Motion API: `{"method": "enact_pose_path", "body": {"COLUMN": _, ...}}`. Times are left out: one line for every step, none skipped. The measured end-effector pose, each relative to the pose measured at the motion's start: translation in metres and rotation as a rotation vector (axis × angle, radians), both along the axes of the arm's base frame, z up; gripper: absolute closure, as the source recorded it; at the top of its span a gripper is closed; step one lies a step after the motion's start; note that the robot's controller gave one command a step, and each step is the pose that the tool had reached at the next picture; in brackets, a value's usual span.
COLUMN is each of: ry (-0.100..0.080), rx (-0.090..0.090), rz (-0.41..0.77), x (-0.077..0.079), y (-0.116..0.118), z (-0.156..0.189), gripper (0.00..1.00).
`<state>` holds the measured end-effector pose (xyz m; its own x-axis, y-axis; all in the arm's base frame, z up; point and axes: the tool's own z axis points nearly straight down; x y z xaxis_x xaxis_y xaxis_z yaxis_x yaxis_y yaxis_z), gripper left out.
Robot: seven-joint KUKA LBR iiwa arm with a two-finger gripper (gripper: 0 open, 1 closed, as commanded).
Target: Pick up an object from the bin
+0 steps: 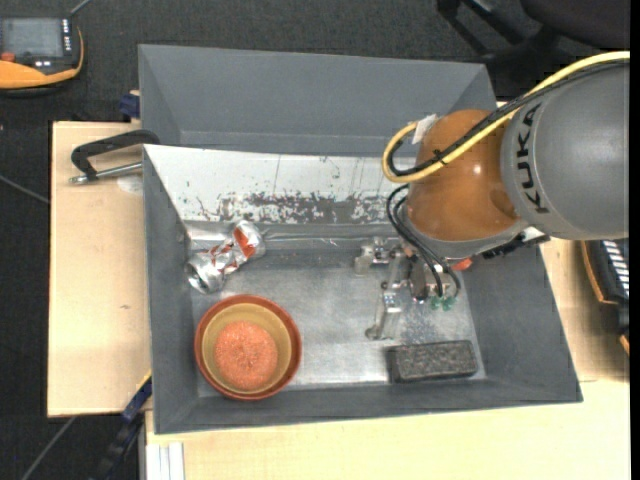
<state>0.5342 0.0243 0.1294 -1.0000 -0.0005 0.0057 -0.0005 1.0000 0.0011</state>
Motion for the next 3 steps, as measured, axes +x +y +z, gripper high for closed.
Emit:
{"method": "enact_pose_path", "body": {"ry": 0.005, "rx": 0.005, "rz": 0.127, "x": -0.021, "y": 0.072, "z": -0.061, "gripper": 0.00}}
{"method": "enact_pose_path", "body": {"ry": -0.001, "rx": 0.002, "rz": 0.121, "x": -0.019, "y": 0.069, "z": -0.059, "gripper": 1.00}}
{"method": "enact_pose_path", "body": {"ry": -0.017, "rx": 0.007, "rz": 0.148, "x": 0.026, "y": 0.105, "z": 0.038, "gripper": 1.00}}
